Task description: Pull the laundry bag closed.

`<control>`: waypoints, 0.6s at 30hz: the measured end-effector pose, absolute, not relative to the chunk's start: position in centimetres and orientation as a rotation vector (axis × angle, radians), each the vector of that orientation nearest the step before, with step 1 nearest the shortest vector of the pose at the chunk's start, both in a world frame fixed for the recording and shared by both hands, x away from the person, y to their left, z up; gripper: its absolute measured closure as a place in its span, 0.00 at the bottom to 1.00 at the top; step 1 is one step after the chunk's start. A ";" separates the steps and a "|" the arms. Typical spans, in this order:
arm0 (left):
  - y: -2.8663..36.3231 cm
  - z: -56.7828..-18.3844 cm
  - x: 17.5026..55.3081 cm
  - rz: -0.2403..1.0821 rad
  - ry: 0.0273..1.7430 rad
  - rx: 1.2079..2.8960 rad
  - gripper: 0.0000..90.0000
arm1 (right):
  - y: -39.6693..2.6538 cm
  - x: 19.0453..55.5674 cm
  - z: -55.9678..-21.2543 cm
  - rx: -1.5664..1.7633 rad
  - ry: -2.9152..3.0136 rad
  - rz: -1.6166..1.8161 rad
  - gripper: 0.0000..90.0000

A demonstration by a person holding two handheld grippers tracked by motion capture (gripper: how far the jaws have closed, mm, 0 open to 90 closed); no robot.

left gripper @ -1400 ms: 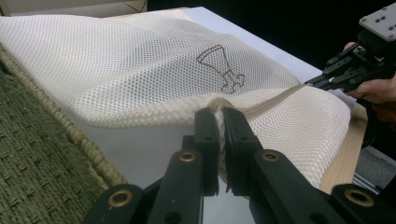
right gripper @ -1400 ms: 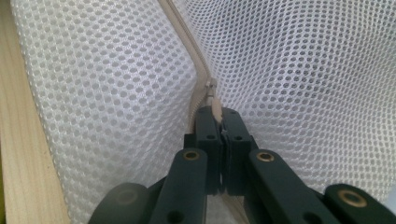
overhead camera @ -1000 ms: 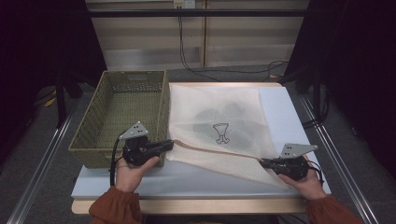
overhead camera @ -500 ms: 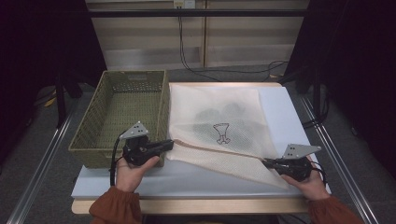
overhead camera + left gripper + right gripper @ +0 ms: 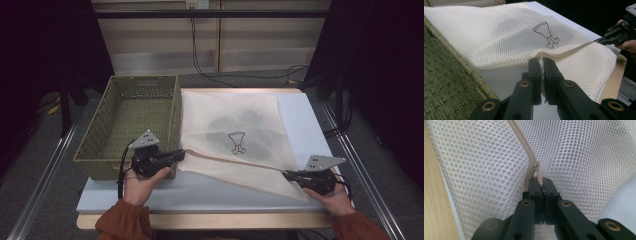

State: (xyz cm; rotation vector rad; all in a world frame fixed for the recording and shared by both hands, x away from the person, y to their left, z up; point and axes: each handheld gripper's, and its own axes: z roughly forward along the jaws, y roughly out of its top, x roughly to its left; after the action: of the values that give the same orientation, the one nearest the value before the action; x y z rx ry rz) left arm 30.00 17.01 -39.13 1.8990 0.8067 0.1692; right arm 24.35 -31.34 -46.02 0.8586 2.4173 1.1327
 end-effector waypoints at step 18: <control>17.5 -39.1 30.2 0.163 0.830 1.902 0.95 | -32.6 23.9 -46.4 0.899 2.388 1.089 0.98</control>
State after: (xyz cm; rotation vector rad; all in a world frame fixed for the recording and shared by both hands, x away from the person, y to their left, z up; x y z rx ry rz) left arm 30.20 17.52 -39.06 1.9019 0.8300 0.1635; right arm 23.85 -32.65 -46.41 0.8987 2.3883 1.0891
